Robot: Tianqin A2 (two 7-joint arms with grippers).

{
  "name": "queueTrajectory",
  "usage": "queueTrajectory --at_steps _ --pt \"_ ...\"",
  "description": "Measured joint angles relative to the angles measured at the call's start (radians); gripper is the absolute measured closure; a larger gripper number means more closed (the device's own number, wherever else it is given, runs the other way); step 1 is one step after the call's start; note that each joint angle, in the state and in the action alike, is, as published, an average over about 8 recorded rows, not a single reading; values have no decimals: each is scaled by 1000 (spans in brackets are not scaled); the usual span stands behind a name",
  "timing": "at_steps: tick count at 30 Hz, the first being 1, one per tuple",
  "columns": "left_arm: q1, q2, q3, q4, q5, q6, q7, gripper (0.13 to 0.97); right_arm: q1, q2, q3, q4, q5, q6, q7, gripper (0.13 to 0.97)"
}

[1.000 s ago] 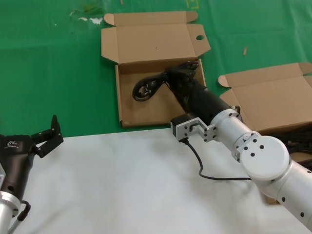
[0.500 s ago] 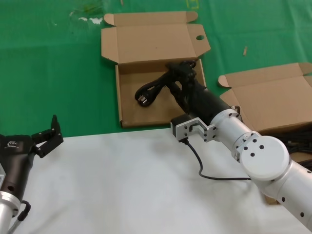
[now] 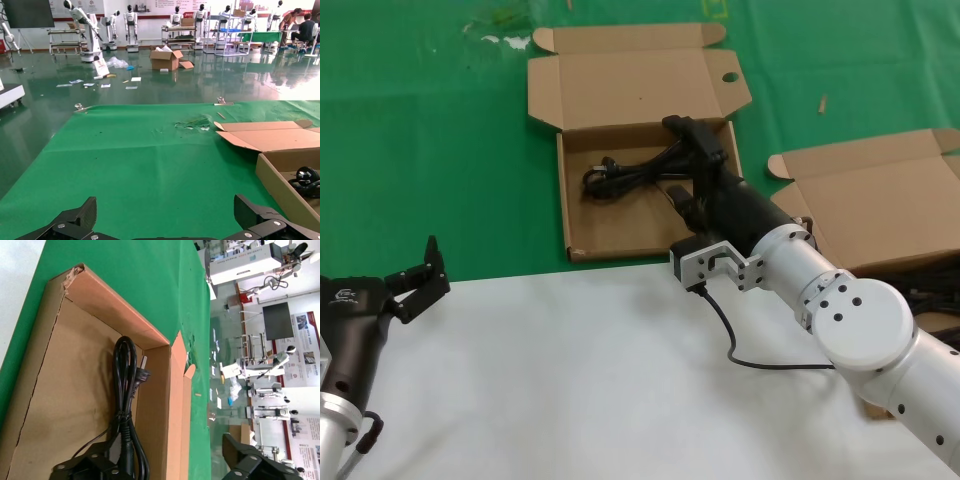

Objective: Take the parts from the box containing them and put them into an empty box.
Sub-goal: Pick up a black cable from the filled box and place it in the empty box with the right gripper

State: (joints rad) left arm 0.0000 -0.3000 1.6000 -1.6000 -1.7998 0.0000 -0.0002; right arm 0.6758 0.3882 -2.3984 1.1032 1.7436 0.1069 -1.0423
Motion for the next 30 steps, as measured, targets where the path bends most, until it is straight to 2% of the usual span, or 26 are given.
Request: queueTrajectory --at_steps 12,16,24,30 --pt "0 0 0 0 0 0 0 132 0 0 0 0 0 0 0 249" --pt "0 0 0 0 0 0 0 132 0 0 0 0 0 0 0 249" --pt "0 0 0 0 0 0 0 132 0 0 0 0 0 0 0 156" --pt "0 0 0 0 0 0 0 132 0 0 0 0 0 0 0 139"
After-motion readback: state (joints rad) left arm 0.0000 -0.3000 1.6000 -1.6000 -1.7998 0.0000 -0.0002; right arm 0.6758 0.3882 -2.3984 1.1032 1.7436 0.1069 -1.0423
